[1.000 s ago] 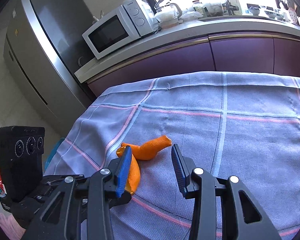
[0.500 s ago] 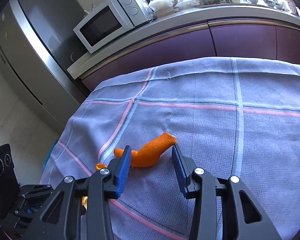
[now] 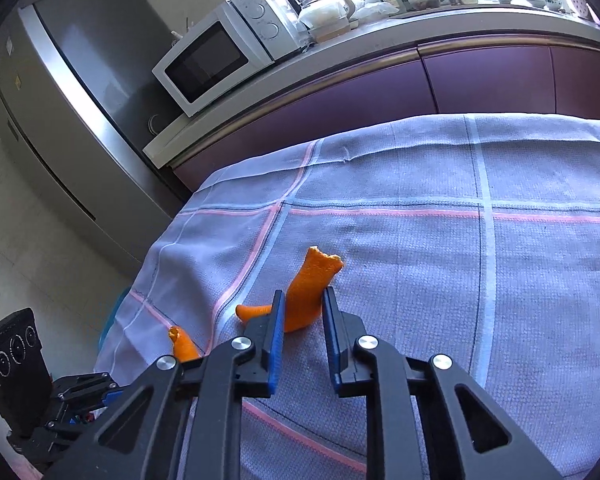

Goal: Collect trash
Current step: 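Grasp an orange peel with the left gripper while the right grasps another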

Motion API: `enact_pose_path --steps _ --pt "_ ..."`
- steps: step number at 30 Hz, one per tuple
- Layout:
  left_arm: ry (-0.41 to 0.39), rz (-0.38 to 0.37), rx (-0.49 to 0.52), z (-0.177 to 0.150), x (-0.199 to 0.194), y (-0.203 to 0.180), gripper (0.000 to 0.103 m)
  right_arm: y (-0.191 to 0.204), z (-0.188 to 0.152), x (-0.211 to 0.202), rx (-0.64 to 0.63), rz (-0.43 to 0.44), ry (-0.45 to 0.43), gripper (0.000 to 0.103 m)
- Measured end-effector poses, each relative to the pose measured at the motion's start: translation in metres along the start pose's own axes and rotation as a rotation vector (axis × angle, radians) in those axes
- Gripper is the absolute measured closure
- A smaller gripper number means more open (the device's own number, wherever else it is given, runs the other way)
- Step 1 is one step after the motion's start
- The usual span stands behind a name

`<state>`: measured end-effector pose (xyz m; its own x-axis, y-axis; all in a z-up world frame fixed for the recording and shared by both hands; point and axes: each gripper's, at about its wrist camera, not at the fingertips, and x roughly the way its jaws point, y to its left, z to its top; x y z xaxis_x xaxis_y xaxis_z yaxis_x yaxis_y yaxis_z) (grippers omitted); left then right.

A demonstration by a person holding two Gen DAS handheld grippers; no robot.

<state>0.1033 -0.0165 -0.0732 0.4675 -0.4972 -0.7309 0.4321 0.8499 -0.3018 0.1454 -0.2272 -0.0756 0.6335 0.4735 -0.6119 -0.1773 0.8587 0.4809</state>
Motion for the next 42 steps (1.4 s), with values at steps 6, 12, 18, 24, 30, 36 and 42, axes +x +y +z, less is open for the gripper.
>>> enact_pose_path --steps 6,12,18,24,30,36,42 --pt "0.006 0.008 0.003 -0.004 0.006 -0.002 0.072 0.002 -0.007 -0.012 0.014 0.034 -0.027 0.088" --pt "0.01 0.018 0.007 -0.004 0.008 -0.005 0.084 0.005 -0.013 -0.022 0.024 0.061 -0.042 0.09" --pt "-0.004 0.03 0.008 -0.006 0.002 -0.005 0.085 0.004 -0.018 -0.029 0.045 0.085 -0.057 0.09" --pt "-0.023 0.043 0.01 -0.011 -0.013 -0.002 0.086 0.01 -0.022 -0.033 0.046 0.115 -0.068 0.092" --pt "-0.039 0.056 0.003 -0.018 -0.03 0.004 0.086 0.015 -0.023 -0.037 0.045 0.143 -0.079 0.101" --pt "-0.047 0.076 -0.001 -0.024 -0.041 0.013 0.087 0.02 -0.025 -0.036 0.042 0.146 -0.077 0.101" --pt "-0.056 0.088 -0.023 -0.03 -0.05 0.024 0.087 0.013 -0.028 -0.035 0.048 0.045 -0.086 0.085"
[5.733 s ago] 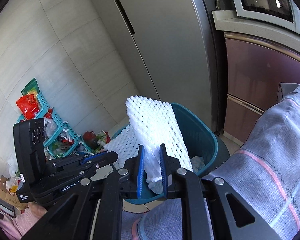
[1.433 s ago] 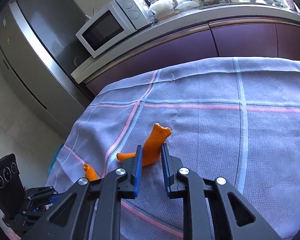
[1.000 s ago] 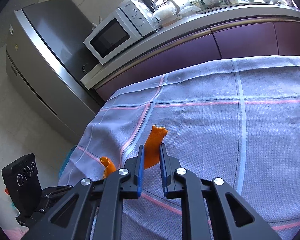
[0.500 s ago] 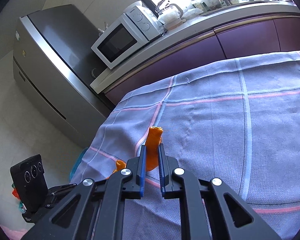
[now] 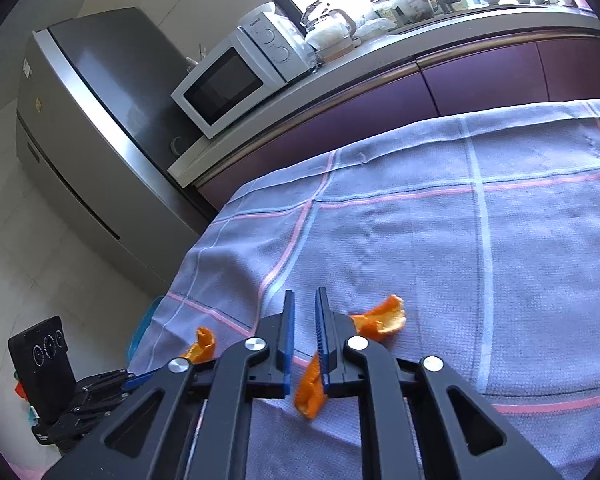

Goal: Collect trash
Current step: 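Grasp an orange peel with the left gripper while the right grasps another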

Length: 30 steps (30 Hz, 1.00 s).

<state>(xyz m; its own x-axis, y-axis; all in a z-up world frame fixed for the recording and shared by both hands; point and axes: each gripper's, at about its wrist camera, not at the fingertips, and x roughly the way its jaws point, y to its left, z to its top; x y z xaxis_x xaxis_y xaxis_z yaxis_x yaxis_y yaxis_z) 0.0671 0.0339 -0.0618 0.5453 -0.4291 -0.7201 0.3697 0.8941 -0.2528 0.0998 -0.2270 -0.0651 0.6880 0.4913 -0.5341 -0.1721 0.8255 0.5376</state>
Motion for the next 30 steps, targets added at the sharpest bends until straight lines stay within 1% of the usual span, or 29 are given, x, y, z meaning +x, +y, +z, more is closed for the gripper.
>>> enact_pose_path --steps 1,3,4,5,6,8,11,14,18,23,24,25,27,29,30 --pt "-0.002 0.001 -0.004 -0.001 -0.002 0.002 0.087 -0.001 -0.001 -0.002 -0.005 -0.022 -0.008 0.078" --pt "-0.004 0.002 -0.008 -0.002 -0.004 0.005 0.087 -0.004 -0.003 -0.007 -0.012 -0.063 -0.021 0.073" --pt "-0.005 0.0 -0.011 -0.002 -0.004 0.007 0.087 -0.005 -0.003 -0.008 -0.021 -0.089 -0.023 0.064" --pt "-0.005 0.0 -0.014 -0.003 -0.004 0.009 0.087 -0.007 -0.004 -0.008 -0.027 -0.109 -0.017 0.06" --pt "-0.005 -0.001 -0.017 -0.003 -0.005 0.01 0.087 -0.009 -0.005 -0.006 -0.03 -0.123 -0.003 0.057" --pt "-0.004 -0.002 -0.022 -0.004 -0.005 0.012 0.087 -0.012 -0.006 -0.001 -0.031 -0.133 0.029 0.056" --pt "-0.001 -0.001 -0.031 -0.006 -0.006 0.015 0.087 -0.014 -0.008 0.007 -0.028 -0.134 0.063 0.056" --pt "0.0 -0.001 -0.036 -0.007 -0.007 0.016 0.087 -0.012 -0.008 0.011 -0.033 -0.135 0.072 0.056" --pt "-0.001 -0.003 -0.042 -0.008 -0.007 0.017 0.087 -0.008 -0.009 0.013 -0.045 -0.121 0.082 0.066" --pt "-0.002 -0.006 -0.045 -0.008 -0.008 0.017 0.087 -0.01 -0.011 0.009 -0.023 -0.079 0.076 0.074" --pt "-0.002 -0.005 -0.045 -0.008 -0.008 0.017 0.087 -0.01 -0.011 0.008 -0.019 -0.069 0.074 0.08" --pt "-0.003 -0.006 -0.046 -0.008 -0.008 0.018 0.087 -0.01 -0.011 0.008 -0.015 -0.059 0.075 0.088" --pt "-0.004 -0.006 -0.048 -0.009 -0.009 0.019 0.087 -0.009 -0.012 0.007 -0.013 -0.042 0.079 0.087" --pt "-0.005 -0.005 -0.048 -0.009 -0.01 0.019 0.087 -0.006 -0.013 0.006 -0.024 -0.068 0.084 0.084" --pt "-0.005 -0.005 -0.049 -0.01 -0.01 0.02 0.087 -0.006 -0.014 0.005 -0.021 -0.063 0.089 0.08"
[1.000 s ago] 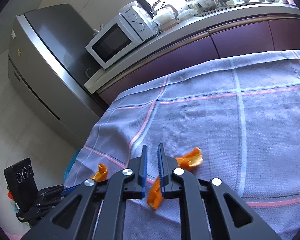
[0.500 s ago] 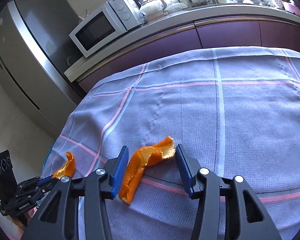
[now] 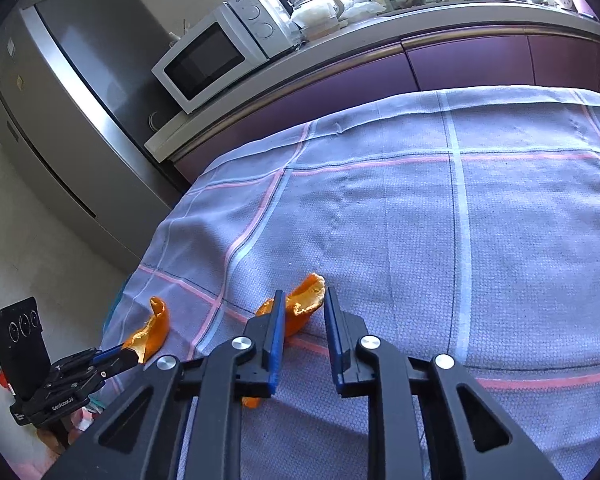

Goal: Collect trash
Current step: 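Grasp an orange peel with the left gripper while the right grasps another, then carry both orange peels over the teal bin with both grippers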

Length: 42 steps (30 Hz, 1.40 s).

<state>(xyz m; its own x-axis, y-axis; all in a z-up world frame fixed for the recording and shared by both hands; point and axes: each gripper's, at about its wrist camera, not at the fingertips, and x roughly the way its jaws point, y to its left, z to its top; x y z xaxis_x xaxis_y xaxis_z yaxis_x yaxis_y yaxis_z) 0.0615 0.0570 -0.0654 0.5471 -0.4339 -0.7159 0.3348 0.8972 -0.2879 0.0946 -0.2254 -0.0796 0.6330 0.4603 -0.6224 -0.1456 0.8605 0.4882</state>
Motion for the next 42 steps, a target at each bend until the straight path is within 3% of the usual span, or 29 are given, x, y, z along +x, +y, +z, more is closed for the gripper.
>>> enact_pose_path --steps 5,9,11,13,14,23,42 --pt "-0.003 -0.002 -0.007 -0.002 -0.002 0.002 0.087 0.011 -0.006 -0.004 -0.025 0.017 0.002 0.06" --pt "-0.002 -0.004 -0.009 -0.002 -0.002 0.003 0.087 0.024 -0.015 0.005 -0.078 -0.038 0.029 0.056" --pt "-0.002 -0.005 -0.01 -0.002 -0.002 0.003 0.087 0.031 -0.016 0.005 -0.107 -0.062 0.027 0.061" --pt "-0.005 -0.006 -0.012 -0.003 -0.003 0.003 0.087 0.034 -0.016 0.008 -0.126 -0.062 0.043 0.083" --pt "-0.006 -0.006 -0.012 -0.003 -0.003 0.004 0.087 0.034 -0.017 0.01 -0.124 -0.052 0.053 0.084" --pt "-0.023 -0.005 -0.014 -0.007 -0.013 0.005 0.087 0.039 -0.019 0.003 -0.126 0.006 0.022 0.086" --pt "-0.073 0.029 -0.02 -0.014 -0.045 0.019 0.087 0.095 -0.019 0.002 -0.225 0.152 0.01 0.086"
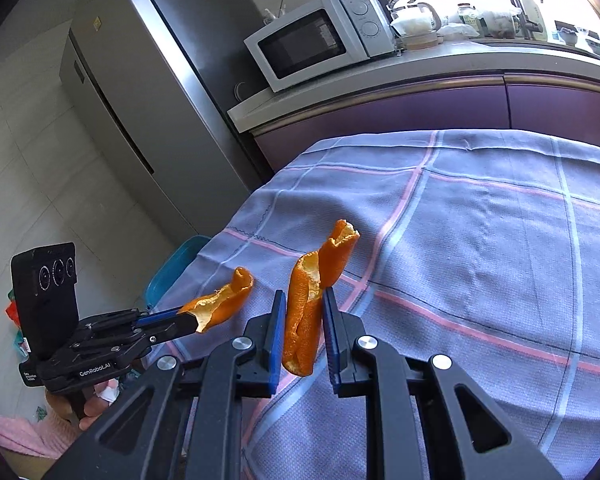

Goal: Collect trash
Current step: 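Carry both orange peels over the teal bin with both grippers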

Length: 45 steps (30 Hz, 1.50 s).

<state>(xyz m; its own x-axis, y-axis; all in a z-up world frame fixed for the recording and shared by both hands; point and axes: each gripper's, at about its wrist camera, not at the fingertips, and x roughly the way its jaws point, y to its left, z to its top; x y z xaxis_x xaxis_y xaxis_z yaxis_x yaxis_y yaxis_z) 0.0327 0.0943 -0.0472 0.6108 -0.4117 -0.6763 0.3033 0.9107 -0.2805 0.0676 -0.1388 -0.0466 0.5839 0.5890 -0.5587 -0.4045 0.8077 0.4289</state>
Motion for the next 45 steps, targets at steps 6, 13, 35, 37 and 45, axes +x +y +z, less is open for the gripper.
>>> enact_pose_path --steps 6,13,35,37,45 --pt "-0.021 0.014 -0.005 -0.001 -0.012 0.005 0.087 0.017 0.0 0.009 -0.029 0.031 0.011 0.086" --pt "-0.04 0.029 -0.018 -0.004 -0.025 0.012 0.087 0.031 0.001 0.017 -0.054 0.057 0.022 0.086" --pt "-0.086 0.089 -0.073 -0.012 -0.063 0.037 0.088 0.066 0.005 0.045 -0.103 0.126 0.061 0.086" --pt "-0.09 0.094 -0.078 -0.012 -0.066 0.039 0.088 0.07 0.005 0.048 -0.109 0.132 0.064 0.086" --pt "-0.093 0.108 -0.098 -0.014 -0.071 0.05 0.089 0.081 0.006 0.056 -0.123 0.149 0.077 0.086"
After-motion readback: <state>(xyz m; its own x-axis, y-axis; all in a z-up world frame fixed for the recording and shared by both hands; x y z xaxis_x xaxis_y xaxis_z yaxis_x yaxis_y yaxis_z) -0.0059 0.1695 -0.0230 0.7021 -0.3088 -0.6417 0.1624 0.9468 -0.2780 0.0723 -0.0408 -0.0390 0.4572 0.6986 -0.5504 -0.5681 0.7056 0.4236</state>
